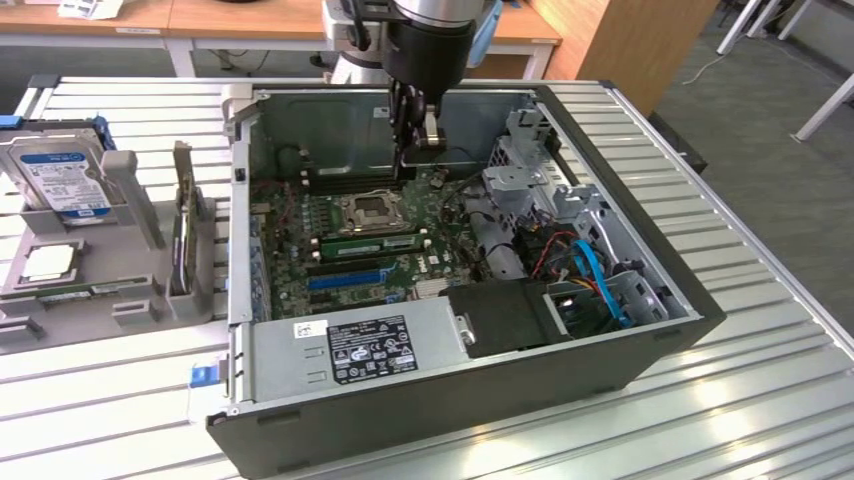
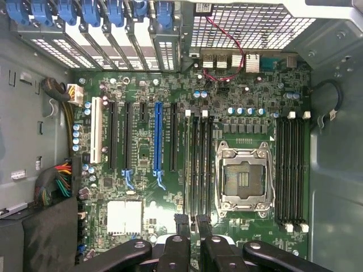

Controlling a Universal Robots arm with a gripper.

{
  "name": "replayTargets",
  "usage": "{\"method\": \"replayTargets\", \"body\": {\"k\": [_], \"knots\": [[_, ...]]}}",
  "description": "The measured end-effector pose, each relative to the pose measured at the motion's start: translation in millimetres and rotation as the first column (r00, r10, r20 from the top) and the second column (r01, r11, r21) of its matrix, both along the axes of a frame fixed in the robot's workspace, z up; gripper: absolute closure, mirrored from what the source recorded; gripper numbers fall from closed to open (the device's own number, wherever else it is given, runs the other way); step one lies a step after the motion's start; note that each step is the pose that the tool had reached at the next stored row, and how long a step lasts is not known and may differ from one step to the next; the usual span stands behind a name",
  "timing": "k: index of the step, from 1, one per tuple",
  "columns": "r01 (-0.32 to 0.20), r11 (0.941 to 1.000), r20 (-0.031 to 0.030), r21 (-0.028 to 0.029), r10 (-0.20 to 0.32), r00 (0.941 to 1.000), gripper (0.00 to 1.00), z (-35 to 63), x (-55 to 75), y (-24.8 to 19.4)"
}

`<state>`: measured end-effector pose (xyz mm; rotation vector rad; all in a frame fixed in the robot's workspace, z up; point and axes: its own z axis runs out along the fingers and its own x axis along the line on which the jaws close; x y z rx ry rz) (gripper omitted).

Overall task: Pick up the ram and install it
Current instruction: 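Press down the ram until it locks into place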

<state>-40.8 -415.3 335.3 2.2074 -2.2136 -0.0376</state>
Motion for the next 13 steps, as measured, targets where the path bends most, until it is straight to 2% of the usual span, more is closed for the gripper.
{"method": "replayTargets", "body": {"k": [2, 3, 4, 13], "knots": [[0.000, 1.0000, 0.0000, 0.0000, 0.000, 1.0000, 0.83, 0.0, 0.0, 0.0], [0.000, 1.0000, 0.0000, 0.0000, 0.000, 1.0000, 0.89, 0.0, 0.0, 0.0], [0.000, 1.0000, 0.0000, 0.0000, 0.000, 1.0000, 0.90, 0.0, 0.0, 0.0], [0.000, 1.0000, 0.0000, 0.0000, 0.000, 1.0000, 0.90, 0.0, 1.6, -0.1]]}}
